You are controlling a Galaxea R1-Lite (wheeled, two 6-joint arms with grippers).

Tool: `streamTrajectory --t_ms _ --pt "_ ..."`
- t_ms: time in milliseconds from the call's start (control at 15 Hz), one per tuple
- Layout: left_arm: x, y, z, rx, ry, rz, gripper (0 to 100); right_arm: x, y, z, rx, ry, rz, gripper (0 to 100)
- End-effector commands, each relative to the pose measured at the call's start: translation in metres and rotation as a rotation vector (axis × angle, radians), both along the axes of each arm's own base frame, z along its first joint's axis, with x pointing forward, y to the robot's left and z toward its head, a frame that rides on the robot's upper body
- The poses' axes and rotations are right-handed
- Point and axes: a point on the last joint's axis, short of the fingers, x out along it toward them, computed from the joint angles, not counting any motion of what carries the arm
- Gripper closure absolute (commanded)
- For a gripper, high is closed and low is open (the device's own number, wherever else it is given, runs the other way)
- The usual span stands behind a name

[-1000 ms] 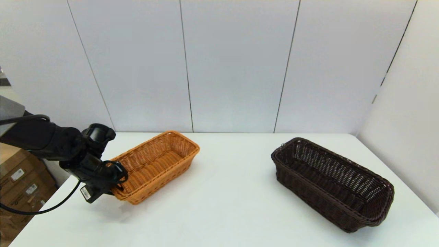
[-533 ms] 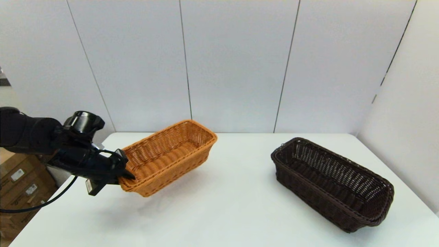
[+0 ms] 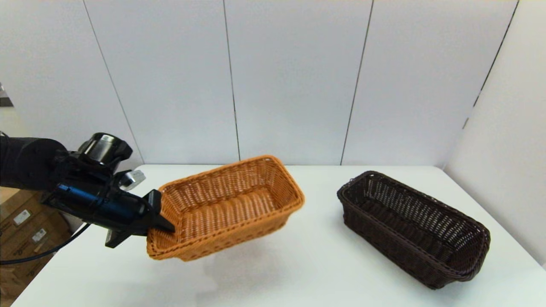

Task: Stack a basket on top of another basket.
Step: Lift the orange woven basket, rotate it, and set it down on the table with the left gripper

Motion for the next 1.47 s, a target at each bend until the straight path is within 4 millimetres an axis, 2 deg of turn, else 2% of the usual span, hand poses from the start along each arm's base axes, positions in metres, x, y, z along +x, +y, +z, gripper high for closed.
streamTrajectory --t_ms 67,333,667,933,1200,1467 --pt "-0.011 -0.034 0.002 0.041 -0.052 -0.258 100 0.0 0.0 0.0 0.0 0.001 0.0 0" --pt "-0.002 -0.068 0.005 0.075 -0.072 -0.386 100 0.0 0.0 0.0 0.0 0.001 0.0 0" --pt "0.022 -0.096 -0.009 0.091 -0.041 -0.407 100 0.0 0.0 0.0 0.0 0.001 0.0 0" --pt "0.041 -0.106 -0.042 0.119 0.037 -0.403 100 0.0 0.0 0.0 -0.002 0.001 0.0 0" --pt "0.051 -0.109 -0.068 0.173 0.071 -0.398 100 0.0 0.0 0.0 -0.002 0.001 0.0 0" --pt "0.054 -0.11 -0.074 0.19 0.06 -0.391 100 0.0 0.0 0.0 -0.002 0.001 0.002 0"
